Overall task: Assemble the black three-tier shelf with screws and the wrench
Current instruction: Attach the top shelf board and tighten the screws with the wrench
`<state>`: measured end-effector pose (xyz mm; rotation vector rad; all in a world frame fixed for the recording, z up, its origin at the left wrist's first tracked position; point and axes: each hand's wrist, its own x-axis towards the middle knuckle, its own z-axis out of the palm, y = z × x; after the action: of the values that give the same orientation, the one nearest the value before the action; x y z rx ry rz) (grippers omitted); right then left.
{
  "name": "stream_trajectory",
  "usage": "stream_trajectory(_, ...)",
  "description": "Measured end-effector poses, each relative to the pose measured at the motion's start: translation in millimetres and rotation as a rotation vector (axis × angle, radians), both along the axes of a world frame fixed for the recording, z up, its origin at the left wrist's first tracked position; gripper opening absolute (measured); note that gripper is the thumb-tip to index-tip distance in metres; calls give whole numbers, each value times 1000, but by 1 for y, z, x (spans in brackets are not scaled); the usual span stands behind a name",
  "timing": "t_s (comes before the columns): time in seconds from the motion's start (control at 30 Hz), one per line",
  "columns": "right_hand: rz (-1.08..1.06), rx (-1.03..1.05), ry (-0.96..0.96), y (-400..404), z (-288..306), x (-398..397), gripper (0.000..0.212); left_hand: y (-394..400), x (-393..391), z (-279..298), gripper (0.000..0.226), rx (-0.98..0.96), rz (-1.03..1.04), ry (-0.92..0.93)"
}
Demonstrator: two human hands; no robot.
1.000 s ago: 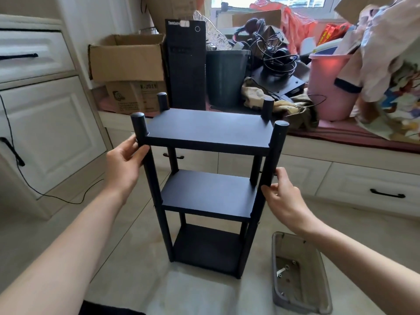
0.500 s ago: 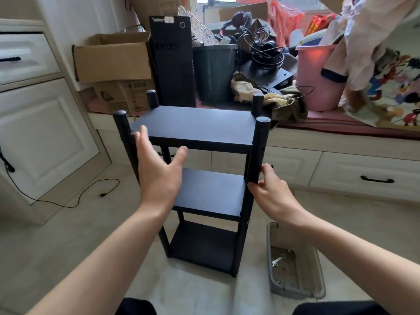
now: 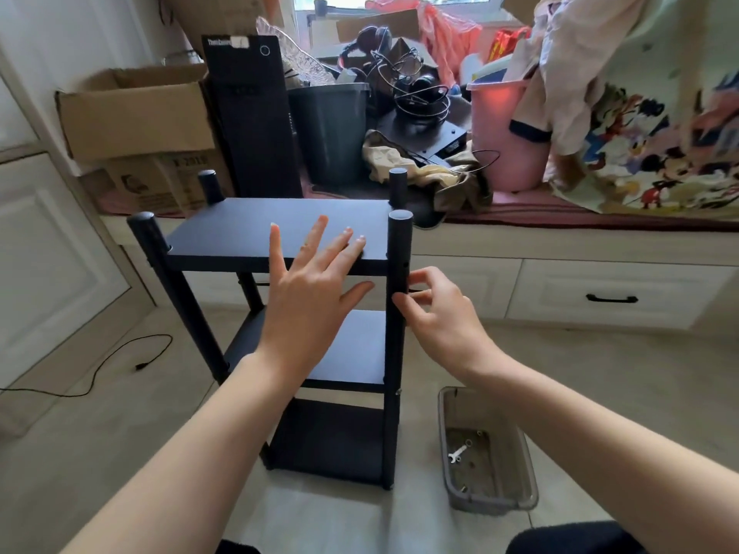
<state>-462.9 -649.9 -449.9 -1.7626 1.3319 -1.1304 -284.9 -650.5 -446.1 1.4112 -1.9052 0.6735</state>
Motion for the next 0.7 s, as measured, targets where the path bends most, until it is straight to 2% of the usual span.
stream_trajectory(0.23,19,13,67,-5,-3,2,15,-9,2,-2,39,-137,-61,-89)
stream_trajectory(0.43,18,-3,79,-4,-6,1,22,-12,2,-8,35,-210,-76,-127)
stream_trajectory(0.7,61,19,-7,-8,-8,-2,21,-13,1,-9,34,-242,-64,-156)
